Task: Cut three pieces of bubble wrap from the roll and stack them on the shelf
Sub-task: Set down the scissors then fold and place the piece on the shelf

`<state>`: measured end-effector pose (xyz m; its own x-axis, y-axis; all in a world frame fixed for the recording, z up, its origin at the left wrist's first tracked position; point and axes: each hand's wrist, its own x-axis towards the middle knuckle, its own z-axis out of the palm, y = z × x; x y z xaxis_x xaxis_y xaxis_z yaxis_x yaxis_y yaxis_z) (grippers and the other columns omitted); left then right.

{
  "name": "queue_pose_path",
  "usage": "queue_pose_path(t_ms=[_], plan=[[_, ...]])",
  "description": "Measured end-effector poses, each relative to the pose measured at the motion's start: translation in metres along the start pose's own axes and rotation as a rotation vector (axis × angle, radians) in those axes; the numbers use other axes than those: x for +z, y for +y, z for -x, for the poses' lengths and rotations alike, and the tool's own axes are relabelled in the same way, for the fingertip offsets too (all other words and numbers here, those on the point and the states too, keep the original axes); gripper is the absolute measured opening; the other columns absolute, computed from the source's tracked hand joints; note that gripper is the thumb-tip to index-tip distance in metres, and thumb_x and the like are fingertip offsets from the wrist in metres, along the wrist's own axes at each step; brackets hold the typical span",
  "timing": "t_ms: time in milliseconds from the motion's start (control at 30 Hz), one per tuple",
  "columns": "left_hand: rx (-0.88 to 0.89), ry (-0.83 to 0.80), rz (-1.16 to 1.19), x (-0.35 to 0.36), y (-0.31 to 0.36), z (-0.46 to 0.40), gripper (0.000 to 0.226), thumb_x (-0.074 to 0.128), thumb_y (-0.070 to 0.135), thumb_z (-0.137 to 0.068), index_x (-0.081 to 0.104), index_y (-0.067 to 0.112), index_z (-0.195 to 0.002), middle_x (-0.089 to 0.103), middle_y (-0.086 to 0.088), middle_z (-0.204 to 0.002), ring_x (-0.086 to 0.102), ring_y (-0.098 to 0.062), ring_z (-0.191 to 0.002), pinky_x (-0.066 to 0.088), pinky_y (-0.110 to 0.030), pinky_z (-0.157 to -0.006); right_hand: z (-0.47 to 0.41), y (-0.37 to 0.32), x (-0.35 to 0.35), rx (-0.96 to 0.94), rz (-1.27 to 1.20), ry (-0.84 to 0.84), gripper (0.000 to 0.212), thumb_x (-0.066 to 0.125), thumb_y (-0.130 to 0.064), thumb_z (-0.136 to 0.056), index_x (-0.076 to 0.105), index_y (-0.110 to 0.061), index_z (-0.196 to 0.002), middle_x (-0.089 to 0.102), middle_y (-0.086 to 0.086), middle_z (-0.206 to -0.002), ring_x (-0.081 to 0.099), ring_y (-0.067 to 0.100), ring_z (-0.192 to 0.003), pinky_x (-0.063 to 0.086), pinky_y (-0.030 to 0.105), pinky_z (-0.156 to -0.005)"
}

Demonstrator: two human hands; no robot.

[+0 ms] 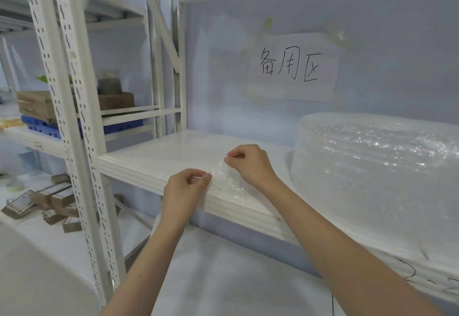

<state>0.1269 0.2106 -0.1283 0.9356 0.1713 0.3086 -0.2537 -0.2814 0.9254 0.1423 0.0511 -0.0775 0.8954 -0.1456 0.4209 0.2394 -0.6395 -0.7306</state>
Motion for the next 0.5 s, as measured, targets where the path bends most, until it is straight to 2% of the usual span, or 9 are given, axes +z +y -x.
queue_pose_path(t_ms=[67, 167, 267, 400, 500], plan=[[0.010, 0.007, -0.029, 0.000, -0.002, 0.002, 0.021, 0.068, 0.037, -0.084, 0.073, 0.025, -0.100, 0.071, 0.010, -0.098, 0.064, -0.013, -0.098, 0.049, -0.032, -0.091, 0.001, 0.003, -0.003, -0.027, 0.007, 0.002, 0.022, 0.064, -0.026, -0.085, 0.072, -0.015, -0.103, 0.072, -0.001, -0.108, 0.064, 0.015, -0.100, 0.049, 0.028, -0.088], [0.045, 0.028, -0.018, -0.004, 0.000, 0.008, 0.029, 0.063, 0.039, -0.087, 0.068, 0.024, -0.112, 0.066, 0.012, -0.108, 0.058, -0.010, -0.104, 0.044, -0.029, -0.092, 0.010, 0.002, -0.010, -0.073, 0.023, 0.040, 0.024, 0.055, -0.018, -0.090, 0.069, -0.014, -0.110, 0.068, -0.001, -0.113, 0.056, 0.011, -0.089, 0.041, 0.020, -0.079], [0.085, 0.032, 0.056, -0.008, 0.011, 0.019, 0.021, 0.061, 0.034, -0.089, 0.070, 0.025, -0.107, 0.067, 0.015, -0.107, 0.059, -0.008, -0.104, 0.042, -0.025, -0.088, 0.031, -0.005, -0.021, -0.122, 0.023, 0.074, 0.024, 0.051, -0.014, -0.090, 0.070, -0.016, -0.104, 0.067, -0.005, -0.106, 0.054, 0.009, -0.083, 0.038, 0.016, -0.071], [0.198, -0.058, 0.134, 0.003, 0.041, 0.046, 0.013, 0.060, 0.024, -0.091, 0.071, 0.024, -0.099, 0.069, 0.019, -0.099, 0.062, 0.007, -0.090, 0.044, -0.015, -0.075, 0.077, -0.014, -0.044, -0.160, 0.006, 0.047, 0.020, 0.052, -0.020, -0.089, 0.071, -0.020, -0.096, 0.067, -0.007, -0.102, 0.058, 0.011, -0.090, 0.044, 0.020, -0.077], [0.239, -0.168, 0.197, 0.026, 0.066, 0.072, 0.011, 0.061, 0.023, -0.091, 0.071, 0.025, -0.094, 0.072, 0.017, -0.093, 0.062, 0.007, -0.076, 0.048, -0.022, -0.072, 0.112, -0.012, -0.069, -0.143, -0.004, 0.041, 0.019, 0.053, -0.021, -0.089, 0.071, -0.020, -0.096, 0.069, -0.007, -0.098, 0.060, 0.009, -0.088, 0.043, 0.015, -0.072]])
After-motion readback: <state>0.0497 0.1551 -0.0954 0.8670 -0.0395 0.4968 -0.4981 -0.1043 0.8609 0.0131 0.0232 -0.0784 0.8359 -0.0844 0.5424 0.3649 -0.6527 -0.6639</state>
